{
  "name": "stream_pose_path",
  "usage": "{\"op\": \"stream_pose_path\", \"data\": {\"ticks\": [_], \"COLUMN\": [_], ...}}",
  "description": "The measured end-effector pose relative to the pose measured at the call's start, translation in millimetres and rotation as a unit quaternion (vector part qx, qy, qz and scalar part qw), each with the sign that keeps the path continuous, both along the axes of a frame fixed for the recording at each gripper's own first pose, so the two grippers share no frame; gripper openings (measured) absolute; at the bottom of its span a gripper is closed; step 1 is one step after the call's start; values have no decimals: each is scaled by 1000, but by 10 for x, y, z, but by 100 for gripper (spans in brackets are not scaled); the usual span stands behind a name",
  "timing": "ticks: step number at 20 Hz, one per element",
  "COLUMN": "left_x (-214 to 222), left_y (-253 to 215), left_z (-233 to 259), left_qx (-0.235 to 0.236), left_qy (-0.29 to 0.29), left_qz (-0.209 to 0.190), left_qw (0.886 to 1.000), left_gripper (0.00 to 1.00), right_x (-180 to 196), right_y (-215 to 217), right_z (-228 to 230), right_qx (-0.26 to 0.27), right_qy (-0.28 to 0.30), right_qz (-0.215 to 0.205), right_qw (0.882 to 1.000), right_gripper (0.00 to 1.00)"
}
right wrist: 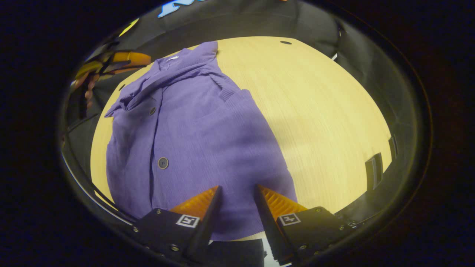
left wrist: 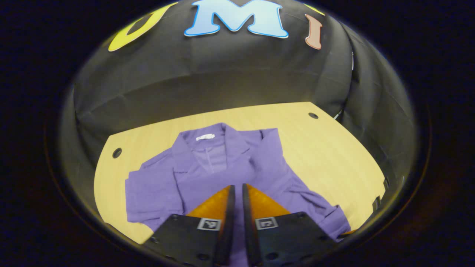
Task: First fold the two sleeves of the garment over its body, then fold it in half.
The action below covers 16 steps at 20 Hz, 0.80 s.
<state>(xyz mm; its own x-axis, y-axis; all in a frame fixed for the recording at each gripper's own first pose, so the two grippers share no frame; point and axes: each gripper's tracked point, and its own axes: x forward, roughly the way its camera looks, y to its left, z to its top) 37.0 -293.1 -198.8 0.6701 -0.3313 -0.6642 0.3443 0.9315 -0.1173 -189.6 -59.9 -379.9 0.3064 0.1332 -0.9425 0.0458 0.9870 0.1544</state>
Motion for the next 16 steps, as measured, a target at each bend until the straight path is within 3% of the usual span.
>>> {"op": "stream_pose_path", "data": {"ticks": [2,3,5,6,7,8,9,11,13,15,16], "left_x": [-257,-414,-708,-843,-981,-1111,-1230,-1444,-1652,-1814,-1894], "left_y": [233,342,541,636,701,788,864,983,1080,1171,1207], "left_z": [-92,-137,-228,-271,-304,-330,-361,-438,-494,-539,-553], "left_qx": [4,3,2,4,0,-1,0,1,-2,-6,-6], "left_qy": [16,26,48,57,69,78,85,104,121,133,139], "left_qz": [11,18,33,42,47,54,59,70,83,97,103], "left_qw": [1000,999,998,997,997,996,995,992,989,986,985], "left_gripper": [43,39,39,48,49,51,51,51,67,73,82], "right_x": [33,32,55,73,72,83,81,83,76,84,87], "right_y": [53,78,88,89,84,88,82,73,56,29,16], "right_z": [25,27,36,39,41,46,38,30,28,34,33], "right_qx": [3,3,-3,-7,-9,-9,-10,-11,-13,-18,-20], "right_qy": [2,4,2,2,3,5,6,10,13,13,15], "right_qz": [17,27,49,58,66,70,74,79,82,84,84], "right_qw": [1000,1000,999,998,998,997,997,997,996,996,996], "right_gripper": [72,72,75,65,65,65,75,74,73,73,73]}}
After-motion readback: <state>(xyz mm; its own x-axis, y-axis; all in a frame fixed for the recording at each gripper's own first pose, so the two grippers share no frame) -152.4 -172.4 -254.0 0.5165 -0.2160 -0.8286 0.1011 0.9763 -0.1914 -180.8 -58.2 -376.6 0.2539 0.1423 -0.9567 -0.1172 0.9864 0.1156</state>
